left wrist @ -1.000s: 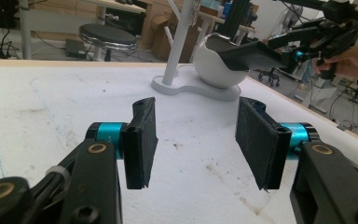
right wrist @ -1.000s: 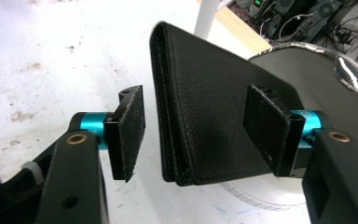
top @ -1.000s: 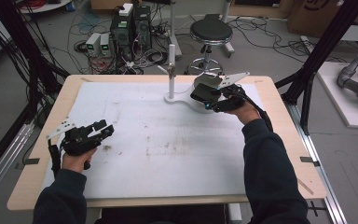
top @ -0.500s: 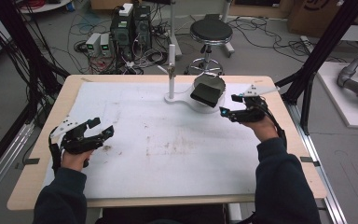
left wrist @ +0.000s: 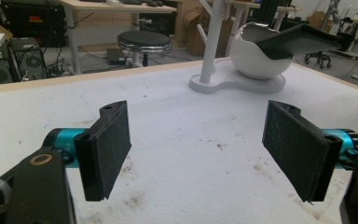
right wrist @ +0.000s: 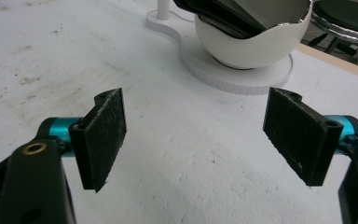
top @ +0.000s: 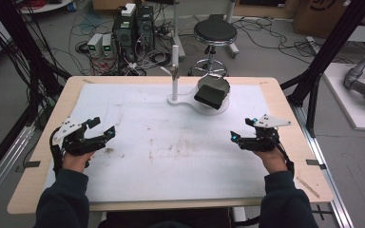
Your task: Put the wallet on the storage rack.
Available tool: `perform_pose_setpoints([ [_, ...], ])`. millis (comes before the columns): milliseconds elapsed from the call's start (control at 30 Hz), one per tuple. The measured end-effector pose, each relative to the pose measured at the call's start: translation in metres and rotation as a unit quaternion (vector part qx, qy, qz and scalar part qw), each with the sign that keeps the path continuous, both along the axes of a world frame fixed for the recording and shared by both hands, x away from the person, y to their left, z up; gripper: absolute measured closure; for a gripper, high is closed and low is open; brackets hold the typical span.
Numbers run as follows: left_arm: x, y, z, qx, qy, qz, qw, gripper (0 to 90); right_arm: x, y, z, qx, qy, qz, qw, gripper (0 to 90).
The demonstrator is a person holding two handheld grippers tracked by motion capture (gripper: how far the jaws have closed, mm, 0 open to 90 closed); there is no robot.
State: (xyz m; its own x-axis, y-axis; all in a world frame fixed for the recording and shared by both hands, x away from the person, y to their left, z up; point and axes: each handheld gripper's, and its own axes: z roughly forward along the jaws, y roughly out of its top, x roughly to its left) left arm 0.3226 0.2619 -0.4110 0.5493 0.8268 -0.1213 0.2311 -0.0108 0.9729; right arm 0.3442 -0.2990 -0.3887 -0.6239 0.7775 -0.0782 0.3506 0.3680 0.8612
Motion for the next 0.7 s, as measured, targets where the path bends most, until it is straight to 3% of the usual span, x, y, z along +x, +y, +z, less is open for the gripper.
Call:
perform_pose_setpoints([
  [200, -0.001, -0.001, 0.0, 0.0, 0.002, 0.0, 1.0, 23.2, 0.0, 0.0, -0.011, 0.007, 0.015, -0.005, 0.9998, 21.5],
  [700, -0.005, -0.009, 0.002, 0.007, 0.004, -0.011, 0.9999, 23.3, -0.007, -0.011, -0.007, 0.021, 0.005, -0.026, 0.9994, 21.5],
])
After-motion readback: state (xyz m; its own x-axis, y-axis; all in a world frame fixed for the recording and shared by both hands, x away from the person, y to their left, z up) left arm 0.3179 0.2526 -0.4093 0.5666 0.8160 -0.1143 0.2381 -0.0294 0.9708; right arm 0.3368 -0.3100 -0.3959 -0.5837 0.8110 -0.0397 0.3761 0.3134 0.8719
